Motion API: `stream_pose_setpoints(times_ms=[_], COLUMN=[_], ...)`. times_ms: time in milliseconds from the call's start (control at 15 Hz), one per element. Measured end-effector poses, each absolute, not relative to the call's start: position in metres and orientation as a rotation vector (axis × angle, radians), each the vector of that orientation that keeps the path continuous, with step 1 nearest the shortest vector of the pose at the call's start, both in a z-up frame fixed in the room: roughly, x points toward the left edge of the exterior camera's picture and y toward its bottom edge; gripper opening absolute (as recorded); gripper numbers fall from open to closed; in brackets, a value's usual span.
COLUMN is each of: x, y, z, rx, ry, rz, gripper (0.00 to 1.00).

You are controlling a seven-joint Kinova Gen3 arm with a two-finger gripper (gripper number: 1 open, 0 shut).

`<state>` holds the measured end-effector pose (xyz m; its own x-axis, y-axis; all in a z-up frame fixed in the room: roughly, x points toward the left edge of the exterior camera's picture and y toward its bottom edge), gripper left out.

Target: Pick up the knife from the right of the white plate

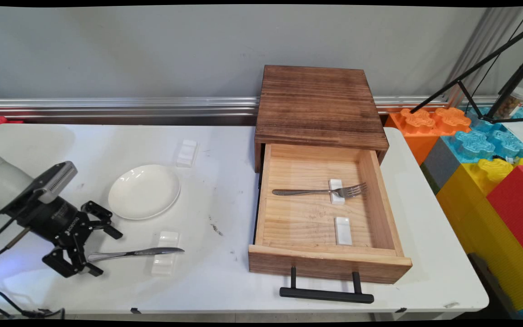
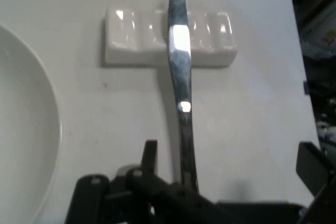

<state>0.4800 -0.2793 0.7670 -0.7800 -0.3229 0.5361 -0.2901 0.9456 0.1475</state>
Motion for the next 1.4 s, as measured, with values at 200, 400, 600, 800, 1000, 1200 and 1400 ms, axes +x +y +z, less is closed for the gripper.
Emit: stream_pose_setpoints(times_ms=[200,400,600,800,1000,1200,1400], x=[0.478,0.477,0.477,0.477,0.477,0.477,0.477], y=[-0.282,-0.285,-0.287,-0.289,-0.291,-0.291,-0.292], z=[0.758,0.751,0.746,0.742,0.738,0.736,0.733], rx=[0.401,0.376,0.361,0.352,0.347,0.343,0.339], ry=[-2.509,-2.501,-2.493,-2.486,-2.481,-2.479,-2.476], rz=[-0.060,-0.050,-0.045,-0.044,-0.044,-0.044,-0.045], gripper=[1.00,1.00,1.00,1.00,1.00,1.00,1.00])
